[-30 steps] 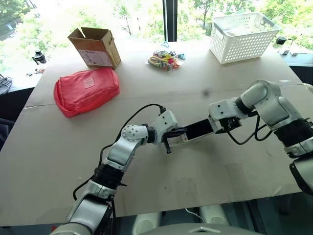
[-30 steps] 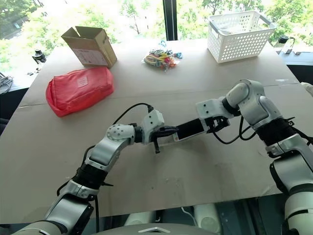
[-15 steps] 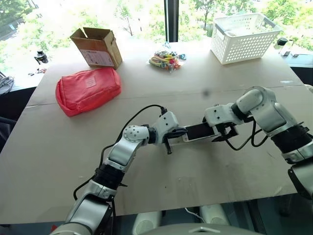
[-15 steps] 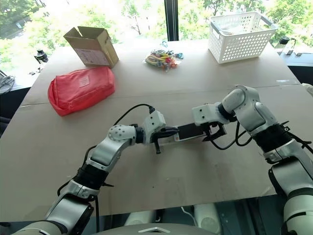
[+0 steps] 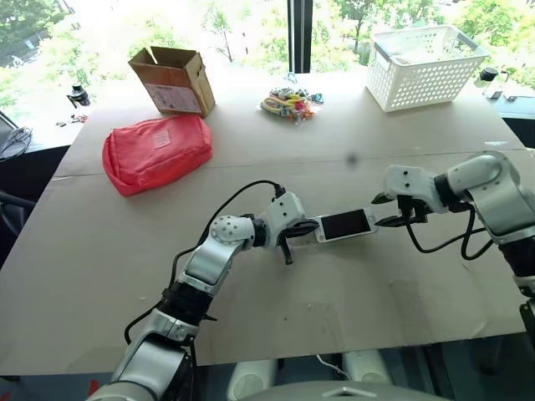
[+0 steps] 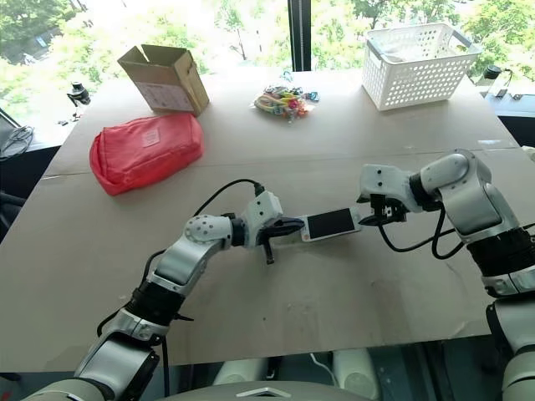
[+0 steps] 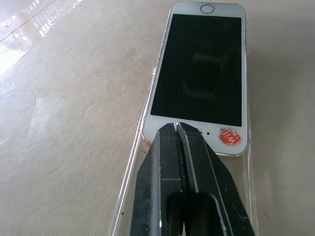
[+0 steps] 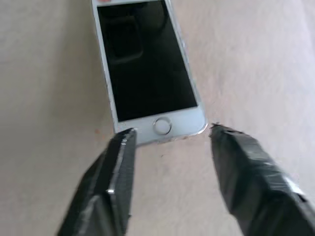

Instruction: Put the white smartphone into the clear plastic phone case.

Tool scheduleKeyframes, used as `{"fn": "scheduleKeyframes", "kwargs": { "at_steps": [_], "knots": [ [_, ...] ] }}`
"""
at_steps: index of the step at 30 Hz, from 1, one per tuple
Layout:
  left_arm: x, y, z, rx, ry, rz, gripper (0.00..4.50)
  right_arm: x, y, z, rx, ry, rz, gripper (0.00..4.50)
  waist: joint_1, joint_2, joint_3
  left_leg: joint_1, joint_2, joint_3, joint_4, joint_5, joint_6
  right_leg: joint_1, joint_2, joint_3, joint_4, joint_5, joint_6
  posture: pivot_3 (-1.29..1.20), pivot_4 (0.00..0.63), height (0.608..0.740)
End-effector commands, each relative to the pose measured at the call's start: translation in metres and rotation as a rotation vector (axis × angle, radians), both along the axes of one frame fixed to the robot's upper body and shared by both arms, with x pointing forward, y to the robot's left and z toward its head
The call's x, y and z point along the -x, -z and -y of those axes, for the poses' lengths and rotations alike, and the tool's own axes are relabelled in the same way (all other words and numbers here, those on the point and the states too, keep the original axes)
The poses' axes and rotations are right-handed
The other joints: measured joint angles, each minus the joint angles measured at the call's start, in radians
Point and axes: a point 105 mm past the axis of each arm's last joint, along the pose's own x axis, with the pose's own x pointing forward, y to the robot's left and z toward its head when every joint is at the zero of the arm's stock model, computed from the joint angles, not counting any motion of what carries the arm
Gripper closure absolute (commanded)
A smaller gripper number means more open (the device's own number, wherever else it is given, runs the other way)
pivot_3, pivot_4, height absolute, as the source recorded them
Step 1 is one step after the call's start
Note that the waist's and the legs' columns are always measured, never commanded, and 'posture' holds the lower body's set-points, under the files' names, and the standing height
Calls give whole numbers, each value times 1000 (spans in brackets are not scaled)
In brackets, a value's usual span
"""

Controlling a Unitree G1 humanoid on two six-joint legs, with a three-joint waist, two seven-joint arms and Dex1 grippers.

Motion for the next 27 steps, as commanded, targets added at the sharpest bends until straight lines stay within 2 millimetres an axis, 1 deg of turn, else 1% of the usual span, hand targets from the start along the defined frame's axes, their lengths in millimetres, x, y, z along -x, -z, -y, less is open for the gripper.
{"fn": "scheduleKeyframes", "kwargs": {
  "at_steps": [1,2,3,8,11,19,23,27],
  "knots": [
    [8,44,-14,-133,-28,-127,4500,1,-5,7,35,15,64,3855,0,0,-1,0,0,0,0,0,0,0,0,0,0,0,0,0,150,740],
    [8,44,-14,-135,-27,-126,4500,2,-1,6,48,9,67,4322,0,0,-1,0,0,0,0,0,0,0,0,0,0,0,0,0,150,740],
    [8,44,-14,-136,-26,-125,4500,2,0,5,53,4,69,4465,-1,1,-1,0,0,0,0,0,0,0,0,0,0,0,0,0,150,740],
    [6,43,-14,-140,-22,-118,4500,1,0,-11,41,-38,80,4465,-1,1,-1,1,0,0,0,0,0,0,0,0,0,0,0,0,150,740],
    [5,42,-14,-141,-22,-113,4500,1,0,-16,50,-64,87,4465,-2,1,-1,1,0,0,0,0,0,0,0,0,0,0,0,0,150,740],
    [6,35,-18,-133,-31,-95,4500,5,7,-36,52,-141,75,4465,-12,1,-4,2,0,0,0,0,0,1,1,0,0,0,0,0,150,740],
    [6,28,-21,-131,-32,-79,4500,6,9,-40,50,-153,71,4465,-27,1,-4,2,0,0,0,0,0,1,2,0,1,0,0,0,150,740],
    [3,12,-25,-111,-34,-45,4500,1,9,-33,72,-133,89,4465,-31,1,-4,2,1,0,-1,0,0,0,2,1,1,0,0,0,150,740]
  ]
}}
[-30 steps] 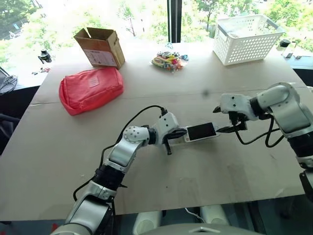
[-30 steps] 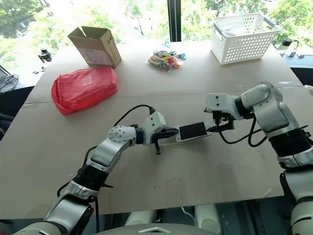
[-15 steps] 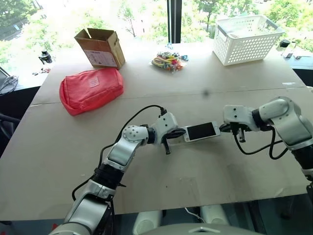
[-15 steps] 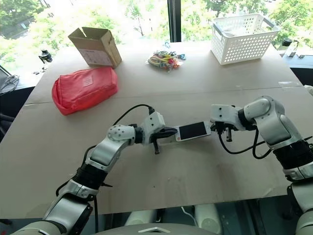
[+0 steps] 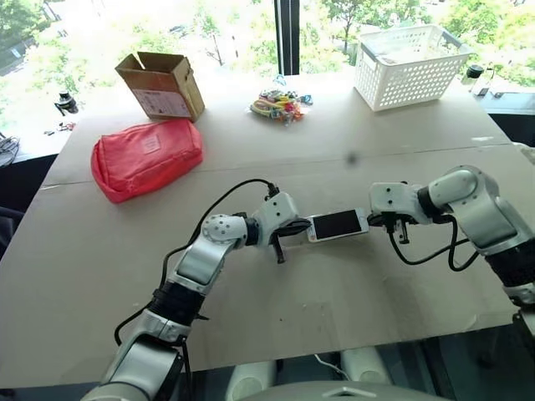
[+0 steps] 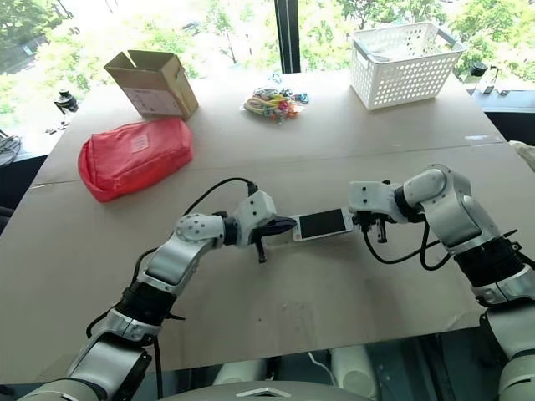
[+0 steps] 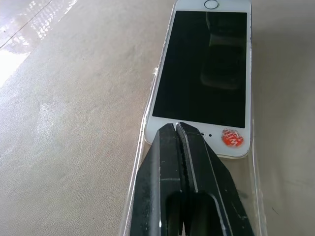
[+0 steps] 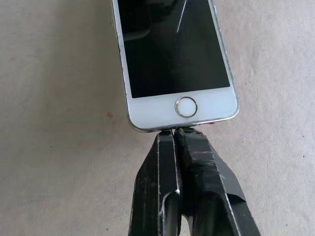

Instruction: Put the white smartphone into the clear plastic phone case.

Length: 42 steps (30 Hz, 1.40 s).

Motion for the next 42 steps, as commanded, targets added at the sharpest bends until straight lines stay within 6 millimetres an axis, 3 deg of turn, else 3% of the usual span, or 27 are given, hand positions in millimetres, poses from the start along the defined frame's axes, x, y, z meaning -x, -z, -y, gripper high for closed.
{"fn": "scheduleKeyframes", "kwargs": {
  "at_steps": [1,10,14,18,21,29,37,42],
  "knots": [
    [3,9,-10,-36,-26,-66,4500,-2,-11,-10,-2,-61,55,4465,0,0,0,0,0,0,0,0,0,0,0,0,0,0,0,0,150,740],
    [-1,-48,-26,44,-34,-16,4500,-8,-14,-2,1,-32,76,4465,6,0,4,-3,0,-1,0,0,0,-2,0,-1,-1,0,0,0,150,740],
    [-13,-66,-59,-13,-119,24,4500,-7,-13,-4,-6,-35,74,4465,5,0,4,-4,0,-1,0,0,0,-2,0,-1,-2,0,0,0,150,740],
    [-16,-63,-87,-44,-186,-10,4500,-7,-12,-6,-10,-38,71,4465,4,0,5,-3,0,-1,-1,0,0,-2,0,-1,-2,0,0,0,150,740],
    [-7,-36,-107,-92,-216,-124,4500,-7,-12,-8,-14,-39,72,4465,1,0,5,-3,0,0,-1,0,0,-2,0,-1,-2,0,0,0,150,740],
    [9,-1,-74,-18,-129,-267,4500,-6,-11,-10,-16,-44,70,4465,23,-1,7,-4,0,-2,-1,0,0,-3,-2,-3,-2,0,0,0,150,740],
    [10,2,-56,21,-83,-296,4500,-7,-12,-12,-19,-48,70,4465,32,-1,7,-4,-1,-2,-1,0,0,-2,-2,-3,-2,0,0,0,150,740],
    [25,4,-54,1,-19,-371,4500,-7,-12,-12,-19,-46,73,4465,28,-1,7,-4,-1,-2,-1,0,0,-2,-2,-3,-2,0,0,0,150,740]
  ]
}}
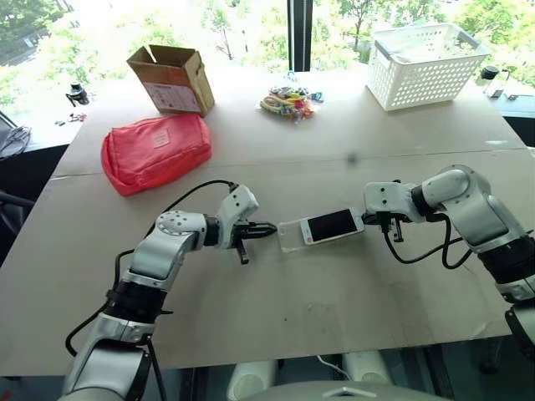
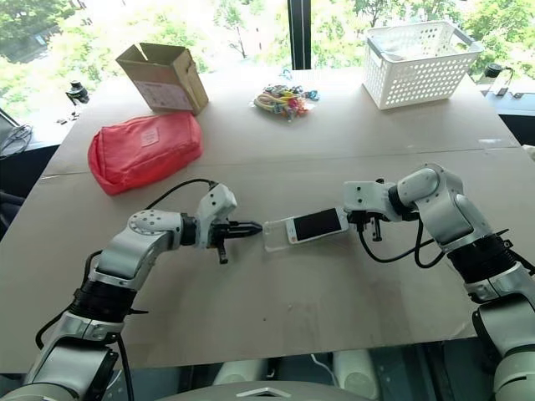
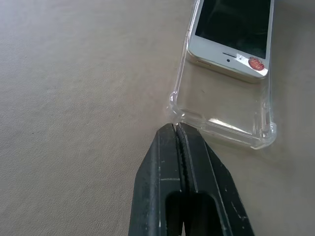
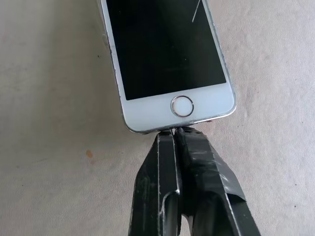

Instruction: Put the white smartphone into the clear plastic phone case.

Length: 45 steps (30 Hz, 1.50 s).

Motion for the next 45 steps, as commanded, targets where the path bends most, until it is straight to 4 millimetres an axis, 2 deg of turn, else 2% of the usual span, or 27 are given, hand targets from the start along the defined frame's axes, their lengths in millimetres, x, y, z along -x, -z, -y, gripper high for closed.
{"fn": "scheduleKeyframes", "kwargs": {
  "at_steps": [1,5,11,15,24,28,45],
  "knots": [
    [17,8,7,-17,86,-68,4500,-2,-12,-7,-8,-28,49,4465,-2,0,0,0,0,0,0,0,0,0,0,0,0,0,0,0,150,740],
    [11,8,10,-20,71,-37,4500,-2,-11,-8,-10,-29,47,4465,-2,0,0,0,0,0,0,0,0,0,0,0,0,0,0,0,150,740],
    [-13,2,17,-15,-19,78,4500,0,-12,-8,-10,-29,44,4465,10,0,0,-1,-1,-1,2,0,0,1,-1,-2,0,0,0,0,150,740],
    [-11,4,26,7,-6,72,4500,1,-12,-9,-13,-21,41,4465,4,0,0,0,-2,-2,2,0,0,1,-1,-2,1,0,0,0,150,740],
    [-28,4,25,-1,-68,124,4500,4,-11,-12,-30,8,30,4465,10,0,0,0,-4,-4,3,0,0,2,-2,-3,1,0,0,0,150,740],
    [-40,-1,20,61,-159,130,4500,13,-7,-18,-41,1,-14,4465,5,0,0,0,-4,-5,4,1,0,2,-2,-4,2,0,0,0,150,740],
    [-35,12,15,26,-164,122,4500,19,2,-44,-95,33,-43,4465,-13,0,0,1,-3,-5,3,1,-1,2,-1,-3,3,0,0,0,150,740]
  ]
}}
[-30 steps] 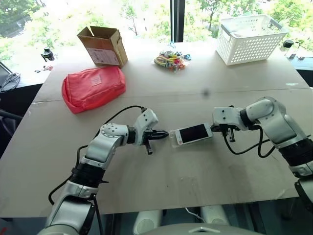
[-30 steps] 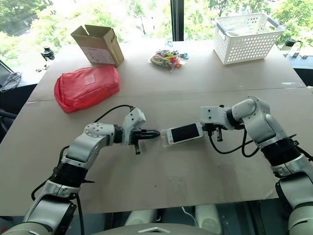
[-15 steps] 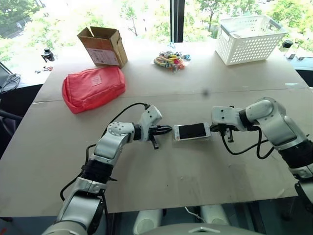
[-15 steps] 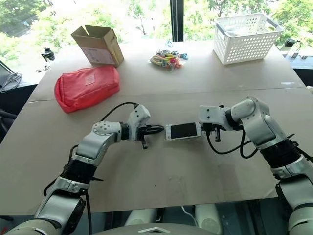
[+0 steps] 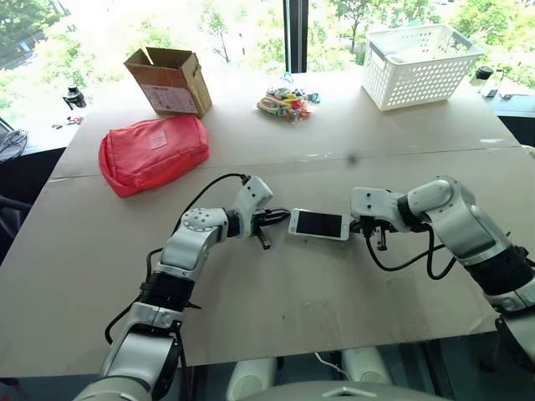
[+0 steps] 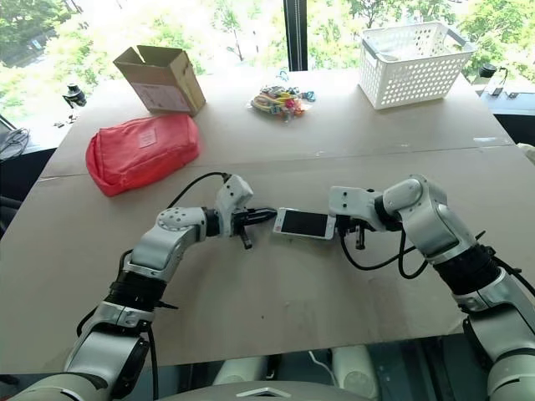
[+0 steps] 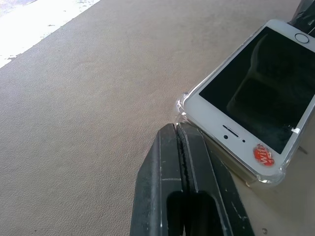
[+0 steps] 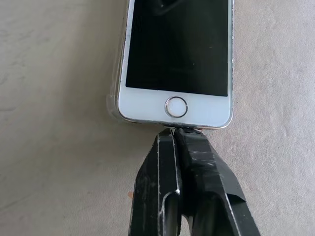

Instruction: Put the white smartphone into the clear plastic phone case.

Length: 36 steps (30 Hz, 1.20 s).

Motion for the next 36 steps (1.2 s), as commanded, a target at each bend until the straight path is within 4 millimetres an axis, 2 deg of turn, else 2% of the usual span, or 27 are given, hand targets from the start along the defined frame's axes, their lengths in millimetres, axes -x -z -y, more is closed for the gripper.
{"fn": "scheduleKeyframes", "kwargs": {
  "at_steps": [1,8,19,29,36],
  "knots": [
    [1,10,-7,-39,-37,-20,4500,7,-8,-19,-42,-58,30,4465,-4,0,0,0,0,0,0,0,0,0,0,0,0,0,0,0,150,740],
    [2,11,-5,-45,-30,-21,4500,12,-8,-25,-62,-60,11,4465,-11,0,0,0,0,0,0,0,0,0,0,0,0,0,0,0,150,740],
    [0,-1,-41,-114,-60,0,4500,7,-12,1,-18,14,23,4465,-18,0,0,0,1,0,-2,0,0,-1,1,0,0,0,0,0,150,740],
    [35,4,-20,-93,103,-110,4500,13,-19,5,-7,11,13,4465,-12,0,0,-2,3,0,-4,0,0,-1,0,0,-4,0,0,0,150,740],
    [44,4,-8,-76,139,-138,4500,17,-23,-3,-24,-7,13,4465,-9,0,0,-1,3,0,-4,0,0,-1,0,0,-3,0,0,0,150,740]
  ]
}}
